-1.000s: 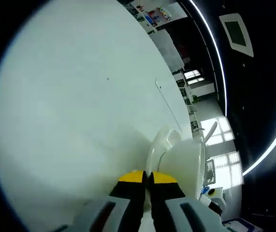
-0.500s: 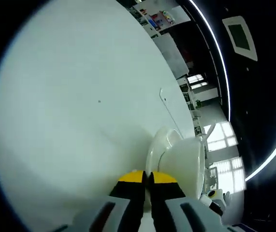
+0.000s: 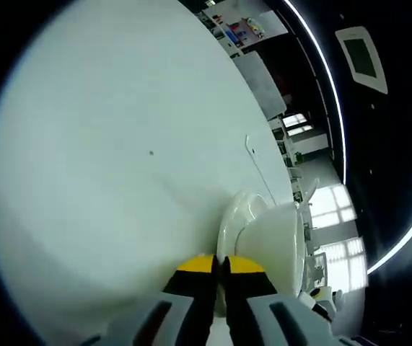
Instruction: Tidy tabletop coffee trays, cups and spoons，present forward
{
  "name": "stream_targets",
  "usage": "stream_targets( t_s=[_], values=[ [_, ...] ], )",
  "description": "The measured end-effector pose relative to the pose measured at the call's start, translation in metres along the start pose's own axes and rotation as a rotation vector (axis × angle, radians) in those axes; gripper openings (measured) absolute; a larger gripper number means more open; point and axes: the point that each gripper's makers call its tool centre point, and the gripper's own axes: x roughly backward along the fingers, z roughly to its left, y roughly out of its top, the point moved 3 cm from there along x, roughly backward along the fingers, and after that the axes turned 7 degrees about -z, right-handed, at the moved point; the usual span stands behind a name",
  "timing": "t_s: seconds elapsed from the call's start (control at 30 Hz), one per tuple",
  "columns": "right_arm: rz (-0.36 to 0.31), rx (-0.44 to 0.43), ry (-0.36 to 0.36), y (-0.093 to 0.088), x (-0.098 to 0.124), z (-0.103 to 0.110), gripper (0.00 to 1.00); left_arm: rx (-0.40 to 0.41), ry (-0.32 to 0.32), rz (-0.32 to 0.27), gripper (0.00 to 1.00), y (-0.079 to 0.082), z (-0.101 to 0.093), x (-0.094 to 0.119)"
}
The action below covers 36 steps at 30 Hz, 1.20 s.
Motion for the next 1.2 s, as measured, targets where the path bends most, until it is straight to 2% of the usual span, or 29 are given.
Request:
stream_targets(
  t_s=[0.4, 0.57, 0.67, 0.77, 0.83, 0.9, 0.97, 1.03, 1.07, 1.1, 1.13, 1.2],
  values=[
    [-0.027, 0.016, -0.013, 0.011, -0.016, 0.001, 0.05, 0.009, -0.006, -0.036, 0.07, 0.011, -0.004, -0.011],
    [-0.071, 0.042, 0.002, 0.011, -0.016, 0.001, 0.06, 0.006, -0.026, -0.049, 0.08, 0.010, -0.003, -0.011],
    [-0.111, 0.143, 0.004, 0.015, -0.015, 0.001, 0.08, -0.021, -0.051, -0.069, 0.09, 0.011, -0.004, -0.011],
    [-0.138, 0.262, -0.003, 0.016, -0.014, 0.003, 0.10, -0.138, -0.049, -0.124, 0.10, 0.012, -0.005, -0.010],
    [-0.174, 0.380, -0.007, 0.020, -0.009, 0.005, 0.11, -0.217, -0.038, -0.184, 0.10, 0.015, -0.005, -0.007],
    [-0.204, 0.461, -0.036, 0.025, -0.002, 0.002, 0.13, -0.294, -0.041, -0.229, 0.10, 0.021, -0.007, -0.003],
    [-0.245, 0.495, -0.028, 0.030, 0.005, 0.005, 0.16, -0.311, -0.054, -0.255, 0.10, 0.027, -0.008, 0.003],
    [-0.263, 0.567, -0.040, 0.036, 0.014, 0.003, 0.19, -0.299, -0.093, -0.297, 0.10, 0.034, -0.012, 0.008],
    [-0.263, 0.598, -0.045, 0.037, 0.017, 0.003, 0.19, -0.298, -0.105, -0.289, 0.09, 0.034, -0.013, 0.013],
    [-0.274, 0.638, -0.038, 0.040, 0.021, 0.005, 0.19, -0.307, -0.150, -0.298, 0.08, 0.035, -0.020, 0.017],
    [-0.288, 0.673, -0.024, 0.042, 0.025, 0.009, 0.19, -0.330, -0.152, -0.296, 0.08, 0.036, -0.022, 0.021],
    [-0.311, 0.793, 0.009, 0.045, 0.038, 0.017, 0.19, -0.474, -0.151, -0.350, 0.08, 0.043, -0.029, 0.033]
  ],
)
